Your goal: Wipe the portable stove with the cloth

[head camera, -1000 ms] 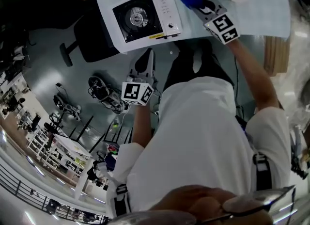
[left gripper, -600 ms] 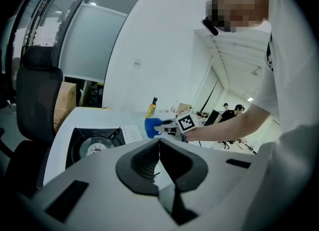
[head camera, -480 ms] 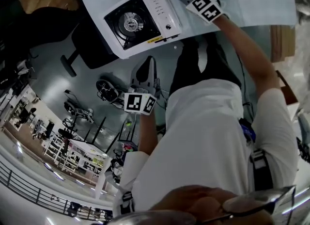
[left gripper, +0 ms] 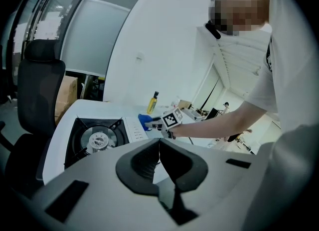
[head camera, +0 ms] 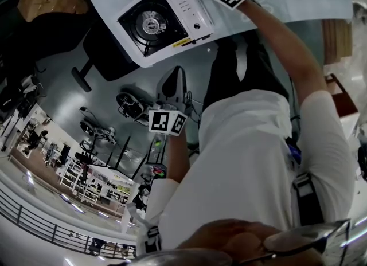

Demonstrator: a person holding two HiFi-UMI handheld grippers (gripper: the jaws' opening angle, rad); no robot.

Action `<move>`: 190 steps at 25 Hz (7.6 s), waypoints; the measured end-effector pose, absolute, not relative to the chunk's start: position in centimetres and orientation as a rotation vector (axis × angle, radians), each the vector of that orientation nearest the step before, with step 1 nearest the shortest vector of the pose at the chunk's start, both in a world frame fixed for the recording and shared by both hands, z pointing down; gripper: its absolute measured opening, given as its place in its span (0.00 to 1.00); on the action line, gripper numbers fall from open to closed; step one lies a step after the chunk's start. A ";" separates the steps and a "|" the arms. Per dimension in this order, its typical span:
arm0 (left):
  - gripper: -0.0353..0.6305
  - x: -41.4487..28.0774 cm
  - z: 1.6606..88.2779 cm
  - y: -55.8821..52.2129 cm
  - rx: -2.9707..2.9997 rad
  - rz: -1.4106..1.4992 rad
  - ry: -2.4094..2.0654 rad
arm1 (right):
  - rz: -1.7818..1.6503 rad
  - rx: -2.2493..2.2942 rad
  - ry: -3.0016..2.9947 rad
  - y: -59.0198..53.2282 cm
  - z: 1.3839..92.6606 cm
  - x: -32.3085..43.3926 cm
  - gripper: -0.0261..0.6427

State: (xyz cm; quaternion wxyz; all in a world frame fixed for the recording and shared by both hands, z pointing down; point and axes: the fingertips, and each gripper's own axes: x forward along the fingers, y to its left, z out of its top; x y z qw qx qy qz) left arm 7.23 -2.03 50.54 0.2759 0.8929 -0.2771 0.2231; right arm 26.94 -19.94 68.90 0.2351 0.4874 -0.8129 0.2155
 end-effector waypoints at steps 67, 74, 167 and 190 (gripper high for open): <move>0.10 9.0 47.6 1.6 2.502 0.542 -0.606 | 0.866 1.000 -2.244 -0.9 69.1 20.0 0.22; 0.10 8.1 48.0 0.7 2.509 0.528 -0.579 | 0.931 1.048 -2.184 -0.2 69.0 21.2 0.22; 0.10 -5.1 50.8 -9.1 2.092 0.244 -1.118 | 1.358 0.543 -1.662 -30.5 69.0 14.0 0.21; 0.10 -13.4 52.6 -9.9 2.000 0.135 -1.225 | 1.327 0.520 -1.637 -33.6 69.0 4.0 0.21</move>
